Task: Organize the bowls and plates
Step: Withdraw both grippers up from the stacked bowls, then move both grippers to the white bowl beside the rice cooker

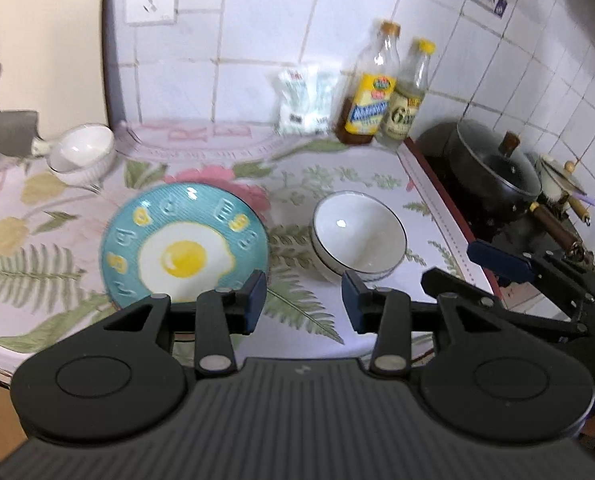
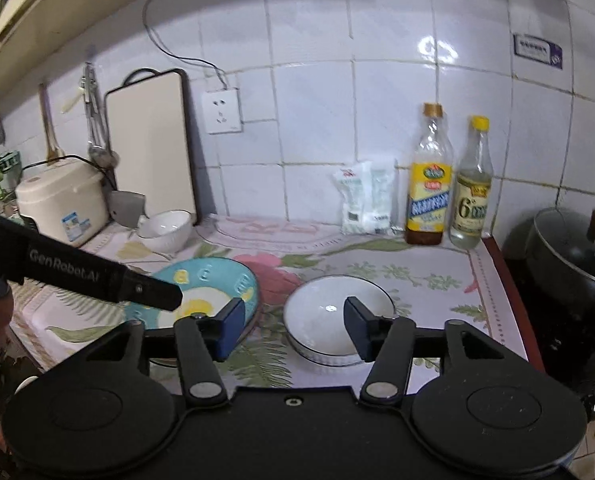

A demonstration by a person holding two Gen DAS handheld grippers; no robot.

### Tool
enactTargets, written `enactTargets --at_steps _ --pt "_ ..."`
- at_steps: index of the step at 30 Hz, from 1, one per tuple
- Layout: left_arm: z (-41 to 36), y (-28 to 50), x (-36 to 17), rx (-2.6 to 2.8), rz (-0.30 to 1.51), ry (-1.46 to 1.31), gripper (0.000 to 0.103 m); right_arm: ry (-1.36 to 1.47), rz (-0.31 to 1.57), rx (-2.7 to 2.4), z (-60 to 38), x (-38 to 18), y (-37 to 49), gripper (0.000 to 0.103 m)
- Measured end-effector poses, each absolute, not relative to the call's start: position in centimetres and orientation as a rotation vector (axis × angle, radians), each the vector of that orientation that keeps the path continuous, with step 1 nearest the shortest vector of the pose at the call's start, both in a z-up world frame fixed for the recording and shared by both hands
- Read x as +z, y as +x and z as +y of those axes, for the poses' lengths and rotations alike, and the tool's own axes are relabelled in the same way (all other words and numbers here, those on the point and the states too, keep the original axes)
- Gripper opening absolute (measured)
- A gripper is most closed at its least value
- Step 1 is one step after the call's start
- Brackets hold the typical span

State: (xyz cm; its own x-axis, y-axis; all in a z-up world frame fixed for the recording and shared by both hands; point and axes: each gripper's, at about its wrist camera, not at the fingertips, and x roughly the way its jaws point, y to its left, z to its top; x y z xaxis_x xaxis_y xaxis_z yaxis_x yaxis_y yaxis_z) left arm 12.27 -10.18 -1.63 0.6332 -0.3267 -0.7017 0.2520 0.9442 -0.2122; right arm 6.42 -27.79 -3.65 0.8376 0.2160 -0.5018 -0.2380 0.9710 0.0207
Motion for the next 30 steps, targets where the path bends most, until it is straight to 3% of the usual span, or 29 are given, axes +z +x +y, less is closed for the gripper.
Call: enactTargets --at_steps 8,15,30 --pt "-5.2 11.4 0.9 -0.267 0.722 -0.129 0.046 -0.05 0.487 0.372 -24.1 -1.6 6.3 0.069" --pt "-1.7 11.9 1.6 -0.191 0.665 -0.136 0.049 0.033 0.485 0.493 -21.5 -1.4 8.5 0.07" --pt "5.6 18.0 -4.0 -0.034 0.576 -0.205 0.055 -0.021 0.496 0.531 -14.6 -6.6 17.8 0.073"
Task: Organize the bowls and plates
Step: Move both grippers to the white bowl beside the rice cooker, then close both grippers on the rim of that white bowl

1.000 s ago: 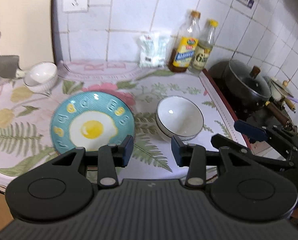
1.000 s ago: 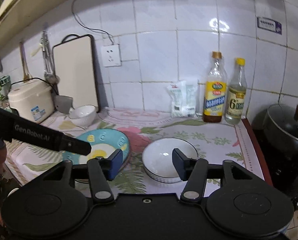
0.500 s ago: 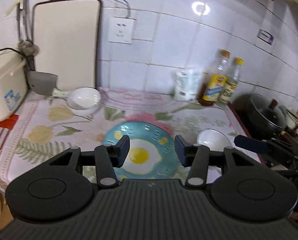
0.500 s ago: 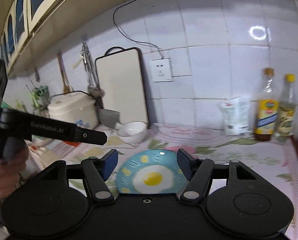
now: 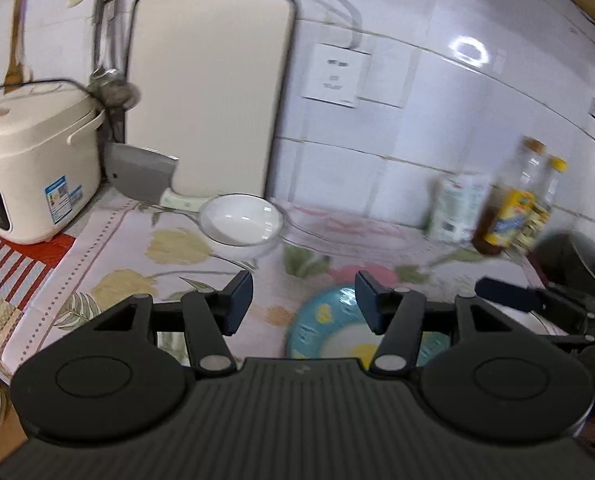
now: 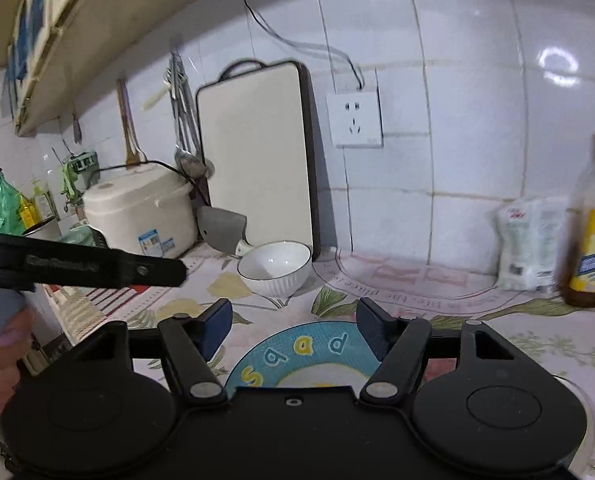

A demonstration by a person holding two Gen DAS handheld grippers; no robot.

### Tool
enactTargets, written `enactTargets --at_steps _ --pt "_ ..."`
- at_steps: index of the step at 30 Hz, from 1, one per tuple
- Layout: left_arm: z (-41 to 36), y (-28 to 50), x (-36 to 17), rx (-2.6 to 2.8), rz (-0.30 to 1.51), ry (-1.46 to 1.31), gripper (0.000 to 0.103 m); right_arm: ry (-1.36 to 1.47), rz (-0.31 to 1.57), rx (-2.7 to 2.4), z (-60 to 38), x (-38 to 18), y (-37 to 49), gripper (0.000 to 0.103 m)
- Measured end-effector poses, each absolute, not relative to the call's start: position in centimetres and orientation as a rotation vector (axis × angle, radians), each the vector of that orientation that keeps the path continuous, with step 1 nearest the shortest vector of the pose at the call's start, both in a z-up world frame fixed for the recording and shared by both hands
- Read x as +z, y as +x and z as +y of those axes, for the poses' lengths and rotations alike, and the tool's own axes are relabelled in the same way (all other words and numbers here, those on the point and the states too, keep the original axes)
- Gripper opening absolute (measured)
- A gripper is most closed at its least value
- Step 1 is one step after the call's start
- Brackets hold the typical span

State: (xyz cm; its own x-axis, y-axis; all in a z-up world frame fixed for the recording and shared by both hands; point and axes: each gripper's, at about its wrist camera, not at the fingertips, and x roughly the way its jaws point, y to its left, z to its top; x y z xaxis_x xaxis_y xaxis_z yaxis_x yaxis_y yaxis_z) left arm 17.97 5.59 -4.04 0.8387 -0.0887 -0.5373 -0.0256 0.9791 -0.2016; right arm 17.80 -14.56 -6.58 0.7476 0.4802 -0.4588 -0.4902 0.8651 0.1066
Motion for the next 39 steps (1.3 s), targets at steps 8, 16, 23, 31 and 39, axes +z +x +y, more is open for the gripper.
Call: enactTargets --at_steps 8,16,23,31,39 --pt "9.5 23.1 -7.1 0.038 0.571 -0.283 0.055 0.07 0.506 0.531 -11.7 -9.7 24.1 0.073" --pt "12.2 28.4 -10.3 0.067 0.638 -0.416 0.053 0.05 0.56 0.519 -8.6 -11.0 29.9 0.073" --pt "14.4 32.4 -12.9 0.083 0.734 -0.525 0.052 0.124 0.67 0.497 -7.2 -13.0 34.8 0.073" --pt "16.2 34.4 -15.2 0.19 0.672 -0.457 0.051 0.335 0.871 0.463 -6.3 -15.1 39.6 0.073" --pt "18.0 37.0 -16.4 0.15 0.8 -0.541 0.03 0.35 0.955 0.442 -4.0 -16.8 42.7 0.062"
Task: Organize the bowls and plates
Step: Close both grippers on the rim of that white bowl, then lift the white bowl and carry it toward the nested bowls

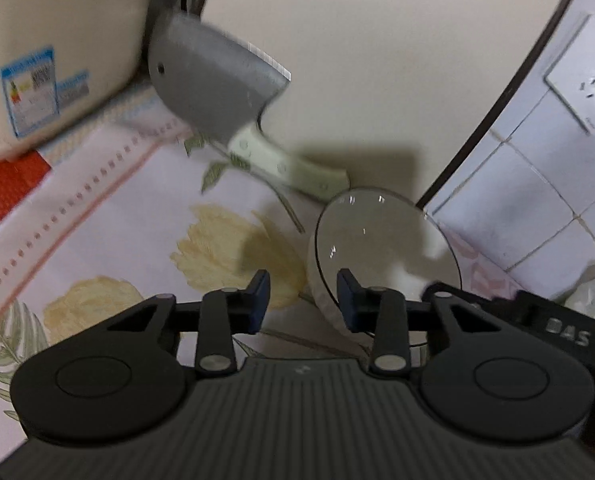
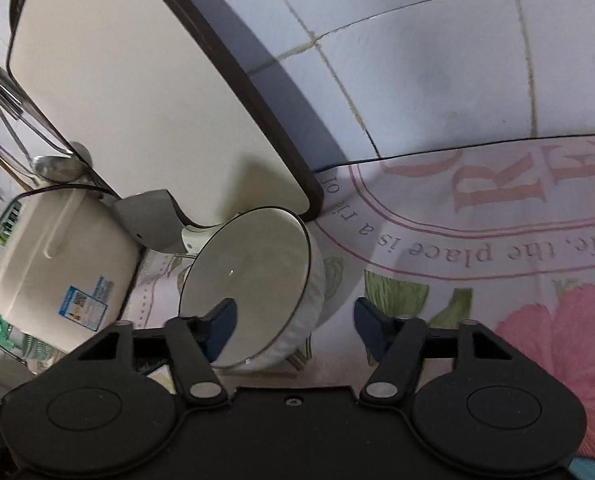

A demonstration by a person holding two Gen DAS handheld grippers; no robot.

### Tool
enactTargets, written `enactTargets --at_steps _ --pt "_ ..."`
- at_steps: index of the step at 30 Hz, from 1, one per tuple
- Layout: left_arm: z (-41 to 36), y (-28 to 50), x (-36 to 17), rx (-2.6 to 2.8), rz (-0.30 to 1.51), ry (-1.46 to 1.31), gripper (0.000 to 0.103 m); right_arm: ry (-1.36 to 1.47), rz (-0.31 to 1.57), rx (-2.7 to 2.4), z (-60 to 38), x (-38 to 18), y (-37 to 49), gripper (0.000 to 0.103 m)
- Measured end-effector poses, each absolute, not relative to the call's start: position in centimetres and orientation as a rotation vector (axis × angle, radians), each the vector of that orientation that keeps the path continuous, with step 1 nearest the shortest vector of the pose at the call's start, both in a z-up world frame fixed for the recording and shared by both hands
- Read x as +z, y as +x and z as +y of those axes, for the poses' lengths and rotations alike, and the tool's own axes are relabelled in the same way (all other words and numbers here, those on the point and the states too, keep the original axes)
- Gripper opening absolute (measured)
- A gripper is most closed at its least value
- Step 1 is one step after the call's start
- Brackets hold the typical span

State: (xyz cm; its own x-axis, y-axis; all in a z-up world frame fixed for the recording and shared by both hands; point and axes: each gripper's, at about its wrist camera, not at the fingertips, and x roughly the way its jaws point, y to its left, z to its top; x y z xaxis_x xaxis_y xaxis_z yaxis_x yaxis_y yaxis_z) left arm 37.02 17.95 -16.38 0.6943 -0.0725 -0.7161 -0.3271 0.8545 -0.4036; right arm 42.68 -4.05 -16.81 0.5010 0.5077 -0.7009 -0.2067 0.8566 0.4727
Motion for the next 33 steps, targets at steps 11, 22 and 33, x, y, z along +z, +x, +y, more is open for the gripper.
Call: enactTargets --at_steps 11,22,33 --pt "17.5 37.8 -16.5 0.132 0.833 -0.59 0.014 0.242 0.931 0.366 -2.5 -17.1 43.4 0.026" --pt "16.2 35.3 -15.2 0.116 0.842 -0.519 0.014 0.265 0.879 0.365 -3.5 -15.4 42.4 0.02" --pt "13.5 31.0 -9.4 0.1 0.782 -0.411 0.014 0.297 0.813 0.407 -5.7 -10.4 37.8 0.02"
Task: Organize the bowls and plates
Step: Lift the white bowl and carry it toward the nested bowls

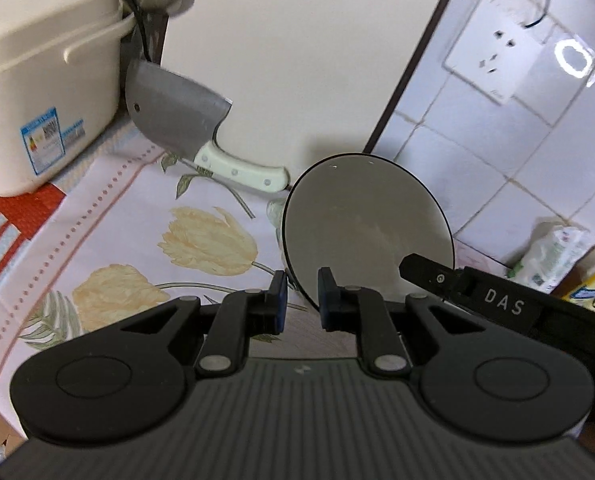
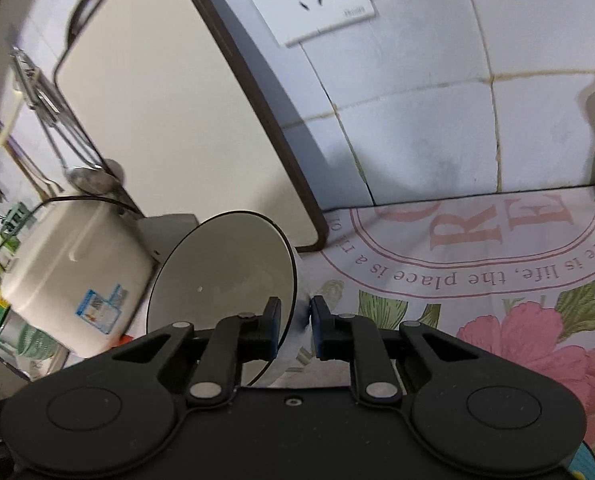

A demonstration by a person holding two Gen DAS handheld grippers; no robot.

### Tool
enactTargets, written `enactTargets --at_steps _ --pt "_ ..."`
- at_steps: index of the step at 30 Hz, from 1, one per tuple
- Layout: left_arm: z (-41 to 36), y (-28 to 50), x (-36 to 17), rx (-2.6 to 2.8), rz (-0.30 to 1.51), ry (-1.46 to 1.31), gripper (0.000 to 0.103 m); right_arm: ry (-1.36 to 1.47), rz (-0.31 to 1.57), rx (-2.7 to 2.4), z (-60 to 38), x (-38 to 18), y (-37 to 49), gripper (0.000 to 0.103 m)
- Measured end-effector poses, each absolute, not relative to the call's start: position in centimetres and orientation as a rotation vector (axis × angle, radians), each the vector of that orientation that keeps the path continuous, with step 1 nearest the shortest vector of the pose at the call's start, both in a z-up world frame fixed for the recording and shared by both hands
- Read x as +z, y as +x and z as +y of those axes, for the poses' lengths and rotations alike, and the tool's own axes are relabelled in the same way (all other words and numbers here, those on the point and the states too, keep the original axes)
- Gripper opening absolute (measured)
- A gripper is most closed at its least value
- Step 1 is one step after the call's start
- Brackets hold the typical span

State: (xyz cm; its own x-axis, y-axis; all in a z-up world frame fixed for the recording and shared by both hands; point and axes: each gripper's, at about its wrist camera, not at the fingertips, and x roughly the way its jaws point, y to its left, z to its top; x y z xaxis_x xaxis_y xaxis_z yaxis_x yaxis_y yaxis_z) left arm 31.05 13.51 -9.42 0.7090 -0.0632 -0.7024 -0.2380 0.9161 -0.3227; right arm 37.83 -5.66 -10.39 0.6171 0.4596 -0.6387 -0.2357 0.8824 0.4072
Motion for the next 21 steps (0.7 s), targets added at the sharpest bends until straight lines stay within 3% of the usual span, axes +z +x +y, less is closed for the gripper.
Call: enactTargets --at_steps 21 --pt "3.8 22.1 -1.3 -0.039 0.779 -0.369 0.014 0.333 0.739 0.324 -14.7 -1.9 25.9 0.02"
